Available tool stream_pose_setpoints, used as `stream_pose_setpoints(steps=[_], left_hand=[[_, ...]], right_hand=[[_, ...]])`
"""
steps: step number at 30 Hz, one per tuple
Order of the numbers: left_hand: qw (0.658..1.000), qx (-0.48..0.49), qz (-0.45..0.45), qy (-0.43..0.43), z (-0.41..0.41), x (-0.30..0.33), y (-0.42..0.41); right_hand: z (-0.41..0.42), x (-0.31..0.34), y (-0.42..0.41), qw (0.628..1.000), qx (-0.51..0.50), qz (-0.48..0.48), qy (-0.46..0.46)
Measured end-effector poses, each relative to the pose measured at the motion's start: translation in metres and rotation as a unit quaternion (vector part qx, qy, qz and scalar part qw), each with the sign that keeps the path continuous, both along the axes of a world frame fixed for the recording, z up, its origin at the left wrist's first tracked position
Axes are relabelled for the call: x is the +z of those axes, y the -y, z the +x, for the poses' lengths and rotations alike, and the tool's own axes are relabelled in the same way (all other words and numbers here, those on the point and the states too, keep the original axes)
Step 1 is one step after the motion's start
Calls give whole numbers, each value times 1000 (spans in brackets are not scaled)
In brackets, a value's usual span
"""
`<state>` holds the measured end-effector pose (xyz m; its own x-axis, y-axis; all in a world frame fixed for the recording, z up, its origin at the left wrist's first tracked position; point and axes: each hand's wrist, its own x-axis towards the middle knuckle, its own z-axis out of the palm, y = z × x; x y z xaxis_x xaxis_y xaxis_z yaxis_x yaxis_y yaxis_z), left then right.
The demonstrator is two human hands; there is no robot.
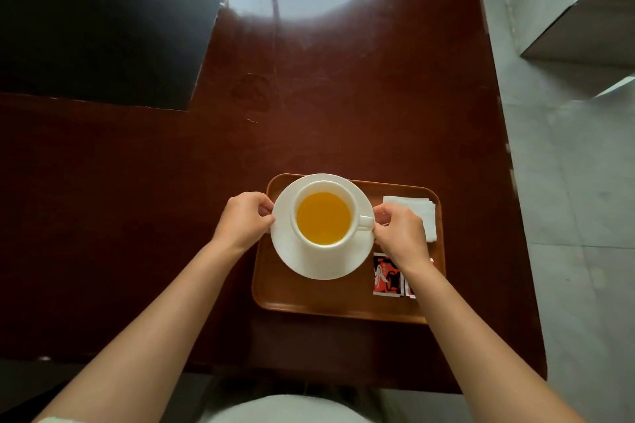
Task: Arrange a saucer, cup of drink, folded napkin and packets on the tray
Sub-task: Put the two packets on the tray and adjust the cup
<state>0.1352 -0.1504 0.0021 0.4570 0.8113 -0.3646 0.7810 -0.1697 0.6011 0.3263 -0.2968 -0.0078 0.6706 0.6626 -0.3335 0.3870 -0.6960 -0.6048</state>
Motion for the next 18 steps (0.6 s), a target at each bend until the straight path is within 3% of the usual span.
stream_pose_setpoints(steps=[18], left_hand=[[1000,22,0,-5,-25,-1,28]], right_hand=[[-17,5,18,999,47,17,-19]])
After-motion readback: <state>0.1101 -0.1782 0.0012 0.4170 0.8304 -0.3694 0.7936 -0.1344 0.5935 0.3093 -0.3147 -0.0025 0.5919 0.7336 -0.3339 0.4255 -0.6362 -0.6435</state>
